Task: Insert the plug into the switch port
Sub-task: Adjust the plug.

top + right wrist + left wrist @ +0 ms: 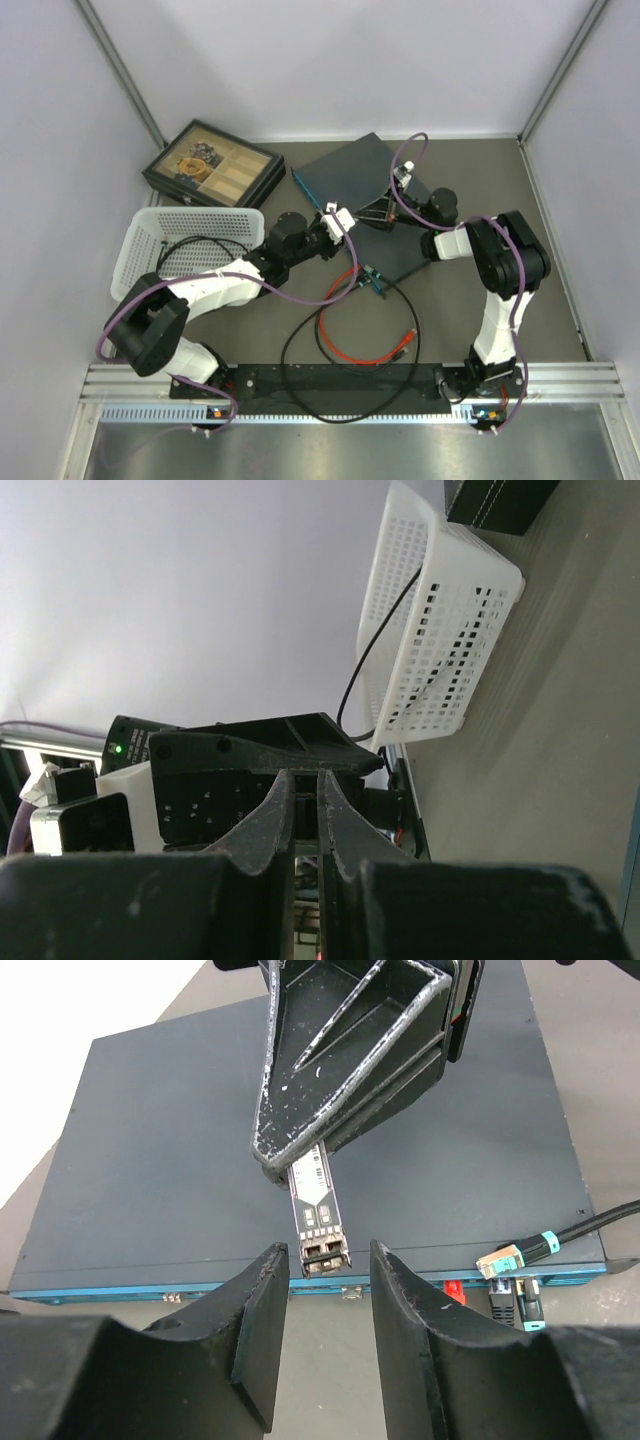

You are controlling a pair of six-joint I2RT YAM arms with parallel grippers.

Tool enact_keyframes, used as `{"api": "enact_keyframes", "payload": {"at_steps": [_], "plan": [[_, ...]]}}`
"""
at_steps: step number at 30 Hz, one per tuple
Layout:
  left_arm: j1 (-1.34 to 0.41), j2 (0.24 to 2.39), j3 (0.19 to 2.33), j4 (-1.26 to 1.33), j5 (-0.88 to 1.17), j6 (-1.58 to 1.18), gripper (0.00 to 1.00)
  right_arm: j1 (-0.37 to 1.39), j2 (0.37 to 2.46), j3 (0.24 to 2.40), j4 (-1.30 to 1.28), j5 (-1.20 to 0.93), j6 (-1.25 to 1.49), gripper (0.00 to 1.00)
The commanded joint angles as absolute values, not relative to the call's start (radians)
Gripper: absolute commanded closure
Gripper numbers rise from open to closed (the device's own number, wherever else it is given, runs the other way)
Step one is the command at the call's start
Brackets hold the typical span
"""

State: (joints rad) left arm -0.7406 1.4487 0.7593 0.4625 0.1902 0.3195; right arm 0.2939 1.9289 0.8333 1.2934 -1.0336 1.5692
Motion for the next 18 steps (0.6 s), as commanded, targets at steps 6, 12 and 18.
{"api": "enact_keyframes", "payload": {"at_steps": [6,12,18], "plan": [[-0.755,1.408,0.778,0.583,0.173,0.276,0.57,0.311,1.841,0.845,1.352,-1.029,1.444,1.0],[-0.758,1.408,0.775,0.609,0.169,0.275,0.64,0.314,1.818,0.845,1.258,-1.029,1.373,1.0],[-0.762,1.41,0.776,0.609,0.163,0.278,0.75,0.319,1.784,0.845,1.148,-1.022,1.295,1.0]]}}
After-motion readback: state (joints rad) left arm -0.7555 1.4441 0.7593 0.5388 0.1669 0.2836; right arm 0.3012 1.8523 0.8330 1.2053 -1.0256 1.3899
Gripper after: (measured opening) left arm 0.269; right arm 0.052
